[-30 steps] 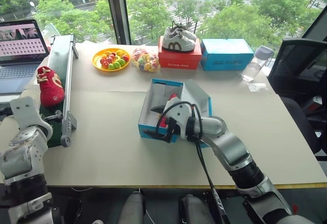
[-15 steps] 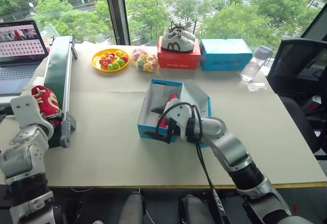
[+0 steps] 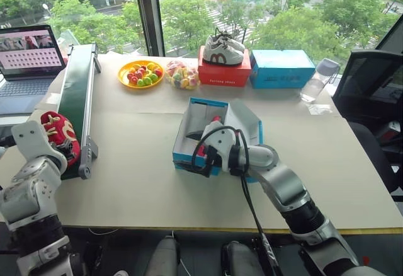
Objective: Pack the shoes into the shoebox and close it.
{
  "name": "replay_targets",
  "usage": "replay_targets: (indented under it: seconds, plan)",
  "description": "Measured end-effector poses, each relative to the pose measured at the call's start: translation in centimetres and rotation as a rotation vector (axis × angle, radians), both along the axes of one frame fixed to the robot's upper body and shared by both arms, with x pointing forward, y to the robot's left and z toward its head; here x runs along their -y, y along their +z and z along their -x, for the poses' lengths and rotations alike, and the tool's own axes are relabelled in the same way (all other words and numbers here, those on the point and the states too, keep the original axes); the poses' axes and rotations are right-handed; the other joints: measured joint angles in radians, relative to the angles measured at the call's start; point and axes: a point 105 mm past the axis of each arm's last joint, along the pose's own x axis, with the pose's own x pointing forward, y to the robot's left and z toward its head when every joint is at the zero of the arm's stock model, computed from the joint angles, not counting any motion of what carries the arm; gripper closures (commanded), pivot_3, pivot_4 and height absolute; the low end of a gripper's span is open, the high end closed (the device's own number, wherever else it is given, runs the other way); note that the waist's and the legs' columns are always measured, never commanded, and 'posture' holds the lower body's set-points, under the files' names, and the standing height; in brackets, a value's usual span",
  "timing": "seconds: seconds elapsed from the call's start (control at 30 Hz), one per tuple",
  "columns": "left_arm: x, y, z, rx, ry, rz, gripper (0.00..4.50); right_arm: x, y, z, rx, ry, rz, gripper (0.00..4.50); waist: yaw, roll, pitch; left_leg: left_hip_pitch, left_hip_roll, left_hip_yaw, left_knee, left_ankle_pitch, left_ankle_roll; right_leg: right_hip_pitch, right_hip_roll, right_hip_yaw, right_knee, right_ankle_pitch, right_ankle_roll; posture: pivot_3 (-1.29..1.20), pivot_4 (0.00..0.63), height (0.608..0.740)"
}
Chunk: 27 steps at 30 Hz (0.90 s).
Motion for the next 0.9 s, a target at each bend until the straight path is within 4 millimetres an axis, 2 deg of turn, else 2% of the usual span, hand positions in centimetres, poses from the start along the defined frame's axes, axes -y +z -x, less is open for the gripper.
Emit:
replay_targets:
  seconds: [0.1,0.23,0.27,0.43,0.6,0.73,0.8,0.9]
  plan:
    - [0.1,-0.1,0.0,0.011,0.006,0.013,2.64,0.0,0.0,0.0,0.000,-0.001,-0.001,0.00,0.000,0.000,0.000,0.000,0.000,0.000,0.000,0.000,0.000,0.000,0.000,0.000,0.000,0.000,0.000,0.00,0.150,0.740]
    - [0.2,-0.1,0.0,0.020,0.002,0.016,3.85,0.1,0.1,-0.1,0.001,-0.004,-0.002,0.00,0.002,0.000,0.000,0.000,0.000,0.000,0.000,0.000,0.000,0.000,0.000,0.000,0.000,0.000,0.000,0.00,0.150,0.740]
    - [0.2,-0.1,0.0,0.019,0.003,0.017,4.02,0.1,0.1,-0.1,0.000,-0.004,-0.003,0.00,0.003,0.000,0.000,0.000,0.000,0.000,0.000,0.000,0.000,0.000,0.000,0.000,0.000,0.000,0.000,0.00,0.150,0.740]
    - [0.2,-0.2,-0.2,0.036,0.009,0.011,4.02,0.2,0.2,-0.3,-0.003,-0.017,-0.013,0.00,0.004,0.000,0.000,0.000,0.000,0.001,0.000,0.000,0.000,0.000,0.000,0.000,0.000,0.000,0.000,0.00,0.150,0.740]
    - [1.7,0.5,-1.4,0.167,-0.021,0.041,4.02,1.0,1.1,-2.7,-0.137,-0.164,-0.129,0.00,0.015,-0.004,0.000,-0.003,0.001,0.001,0.001,0.001,-0.002,-0.001,0.000,-0.002,-0.001,0.004,-0.003,0.00,0.150,0.740]
    - [5.0,4.6,-3.1,0.372,-0.141,-0.017,4.02,1.6,3.4,-5.4,-0.433,-0.319,-0.391,0.00,0.007,-0.008,-0.001,-0.005,0.002,0.002,0.001,0.001,-0.001,-0.002,0.000,-0.001,-0.003,0.009,-0.007,0.00,0.150,0.740]
    - [6.7,6.4,-3.3,0.459,-0.209,-0.042,4.02,1.8,4.0,-5.8,-0.573,-0.339,-0.485,0.00,0.001,-0.008,-0.001,-0.005,0.002,0.003,0.001,0.003,0.002,-0.002,0.000,0.000,-0.003,0.009,-0.007,0.00,0.150,0.740]
    - [9.6,7.4,-3.7,0.518,-0.326,-0.047,4.02,2.1,3.6,-6.1,-0.720,-0.367,-0.538,0.00,-0.001,-0.008,-0.001,-0.006,0.002,0.003,0.000,0.004,0.005,-0.003,0.000,0.000,-0.003,0.008,-0.007,0.00,0.150,0.740]
